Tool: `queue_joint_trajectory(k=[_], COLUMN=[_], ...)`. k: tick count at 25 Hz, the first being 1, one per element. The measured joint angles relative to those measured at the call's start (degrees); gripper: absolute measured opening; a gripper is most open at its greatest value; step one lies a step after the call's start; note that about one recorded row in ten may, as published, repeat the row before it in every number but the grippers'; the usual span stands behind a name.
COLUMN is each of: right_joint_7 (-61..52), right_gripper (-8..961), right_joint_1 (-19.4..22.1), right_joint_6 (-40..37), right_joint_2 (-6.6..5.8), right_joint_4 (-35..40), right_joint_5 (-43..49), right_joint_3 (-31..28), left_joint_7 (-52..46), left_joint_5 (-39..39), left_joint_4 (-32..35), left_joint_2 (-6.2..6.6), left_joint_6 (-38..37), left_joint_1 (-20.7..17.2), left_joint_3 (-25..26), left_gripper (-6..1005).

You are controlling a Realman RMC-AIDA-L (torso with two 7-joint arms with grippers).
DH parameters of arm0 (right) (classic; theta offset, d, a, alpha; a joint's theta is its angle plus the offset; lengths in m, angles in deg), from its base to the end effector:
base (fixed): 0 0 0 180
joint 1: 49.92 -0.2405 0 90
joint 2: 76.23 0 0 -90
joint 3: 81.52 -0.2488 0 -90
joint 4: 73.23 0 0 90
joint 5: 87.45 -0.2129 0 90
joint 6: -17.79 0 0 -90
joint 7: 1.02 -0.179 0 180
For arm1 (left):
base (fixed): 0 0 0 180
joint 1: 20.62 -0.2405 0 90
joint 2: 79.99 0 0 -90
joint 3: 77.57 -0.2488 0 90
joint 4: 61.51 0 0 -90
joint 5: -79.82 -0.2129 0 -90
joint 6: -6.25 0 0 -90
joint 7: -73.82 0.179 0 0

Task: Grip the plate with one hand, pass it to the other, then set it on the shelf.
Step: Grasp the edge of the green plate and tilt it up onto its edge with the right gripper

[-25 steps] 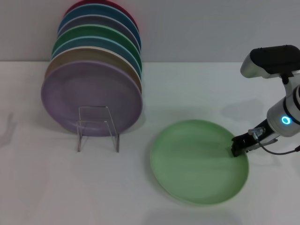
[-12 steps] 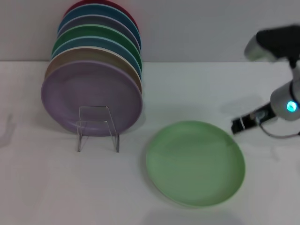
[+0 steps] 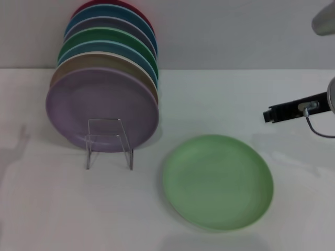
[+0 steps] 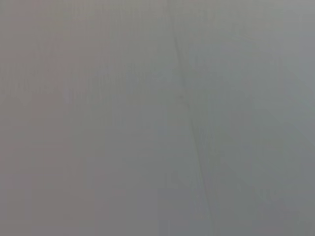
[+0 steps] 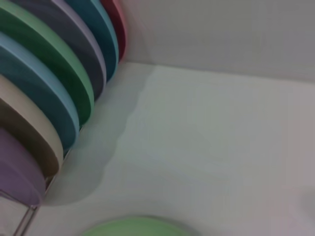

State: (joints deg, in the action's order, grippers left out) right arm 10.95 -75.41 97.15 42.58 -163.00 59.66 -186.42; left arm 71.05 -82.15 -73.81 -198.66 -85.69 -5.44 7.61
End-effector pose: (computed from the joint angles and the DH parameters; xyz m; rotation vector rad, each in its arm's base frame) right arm 0.1891 0.3800 0.0233 -2.1701 1.2685 -0.0296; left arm -0.3124 0.3067 0.0745 -1.2846 -0.1323 -0.8089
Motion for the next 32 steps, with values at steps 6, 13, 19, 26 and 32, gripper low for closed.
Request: queue_joint_trajectory(k=[6,13,19,26,32], right_joint_7=[-0.94,-1.41,-1.40,-1.98,-1.99], right_gripper=[98,230,448,716,731], right_joint_1=[-1.66,-5.86,-7.61,-8.94,-9.67], right_joint_6=[4.02,6.98,6.39,6.48,6.45], right_joint_2=[-0.28,-0.13,-0.04,-0.02,-0.01], right_joint_4=[1.60,7.94,11.84,14.16,17.90], right_joint_5=[1.98,7.08,7.00,7.03,7.02], right_joint_3=[-2.10,-2.01,-1.41,-0.12,0.24], left_joint_7=[0.00,-0.03,-0.03,-0.04,-0.04], left_joint_5=[0.26,0.34,0.35,0.34,0.34], left_joint_4=[-0.05,0.25,0.43,0.45,0.44], left_joint_2=[0.02,-0.11,-0.14,-0.07,-0.06], left_joint_6=[0.38,0.65,0.97,1.23,1.25], left_joint_1=[0.17,0.54,0.61,0.57,0.55], left_joint_3=[0.03,-0.04,-0.02,-0.01,-0.01], left_gripper=[807,807,807,807,807])
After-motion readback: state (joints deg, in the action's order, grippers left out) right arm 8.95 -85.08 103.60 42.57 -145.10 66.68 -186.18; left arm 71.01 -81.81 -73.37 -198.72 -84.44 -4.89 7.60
